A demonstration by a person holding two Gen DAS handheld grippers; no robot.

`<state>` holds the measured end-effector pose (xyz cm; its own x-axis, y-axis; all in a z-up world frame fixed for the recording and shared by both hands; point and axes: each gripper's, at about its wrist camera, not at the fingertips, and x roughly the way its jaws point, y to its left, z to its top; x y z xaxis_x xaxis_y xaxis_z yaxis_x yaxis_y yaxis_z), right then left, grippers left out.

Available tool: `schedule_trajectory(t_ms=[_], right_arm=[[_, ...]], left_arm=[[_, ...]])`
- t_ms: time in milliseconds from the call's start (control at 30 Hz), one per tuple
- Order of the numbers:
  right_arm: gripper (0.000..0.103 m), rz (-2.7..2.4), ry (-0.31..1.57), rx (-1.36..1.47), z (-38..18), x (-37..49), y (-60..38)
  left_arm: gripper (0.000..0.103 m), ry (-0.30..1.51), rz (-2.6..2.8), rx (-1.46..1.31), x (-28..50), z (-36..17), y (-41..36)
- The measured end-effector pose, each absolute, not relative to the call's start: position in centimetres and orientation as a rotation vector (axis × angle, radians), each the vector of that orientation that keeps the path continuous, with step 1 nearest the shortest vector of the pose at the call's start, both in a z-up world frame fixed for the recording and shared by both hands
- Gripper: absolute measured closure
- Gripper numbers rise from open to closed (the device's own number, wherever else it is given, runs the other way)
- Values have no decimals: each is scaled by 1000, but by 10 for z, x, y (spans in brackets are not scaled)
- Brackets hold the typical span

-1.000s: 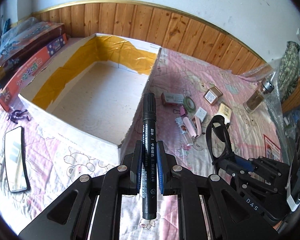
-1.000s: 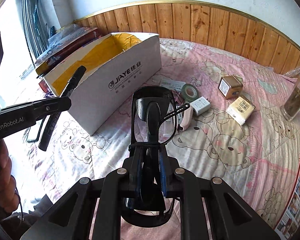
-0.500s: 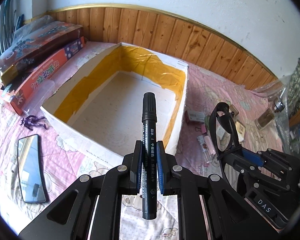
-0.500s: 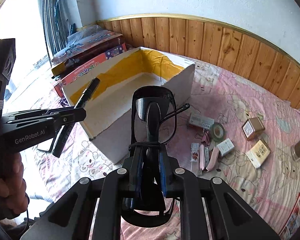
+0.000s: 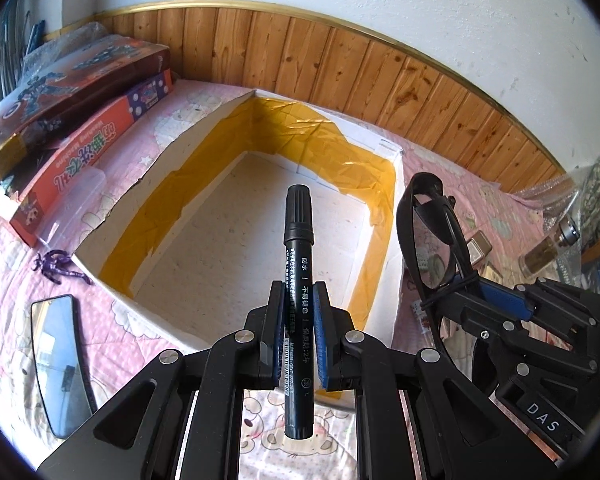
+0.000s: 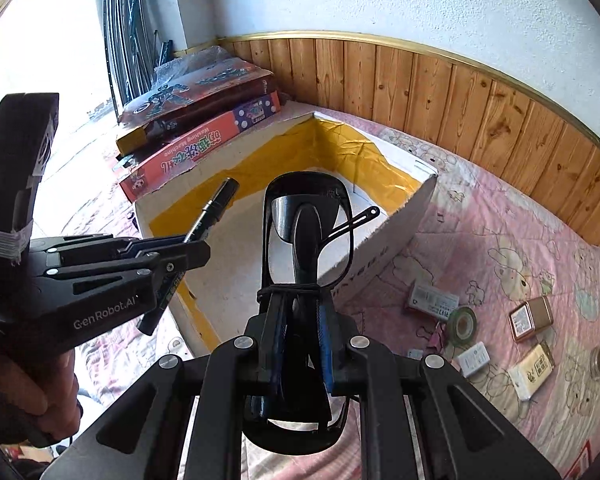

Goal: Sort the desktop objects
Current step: 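Carry the glasses and marker over the white cardboard box with both tools, then open both tools to drop the glasses and marker into the box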

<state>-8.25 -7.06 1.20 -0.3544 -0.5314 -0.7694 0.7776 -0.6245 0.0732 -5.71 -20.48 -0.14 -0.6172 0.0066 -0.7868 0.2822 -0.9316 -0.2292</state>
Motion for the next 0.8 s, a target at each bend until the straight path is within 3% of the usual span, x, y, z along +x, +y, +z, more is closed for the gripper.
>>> schedule_trajectory(t_ms=[400,800], right_arm=[[87,-1982,357,1041,25,-142,-119],[87,-1957,432,1117,2,-194,-159]], left_arm=[[90,606,-2623,1352,-101,-2,-234],[90,630,-2575,1461,-153,-9,-257]])
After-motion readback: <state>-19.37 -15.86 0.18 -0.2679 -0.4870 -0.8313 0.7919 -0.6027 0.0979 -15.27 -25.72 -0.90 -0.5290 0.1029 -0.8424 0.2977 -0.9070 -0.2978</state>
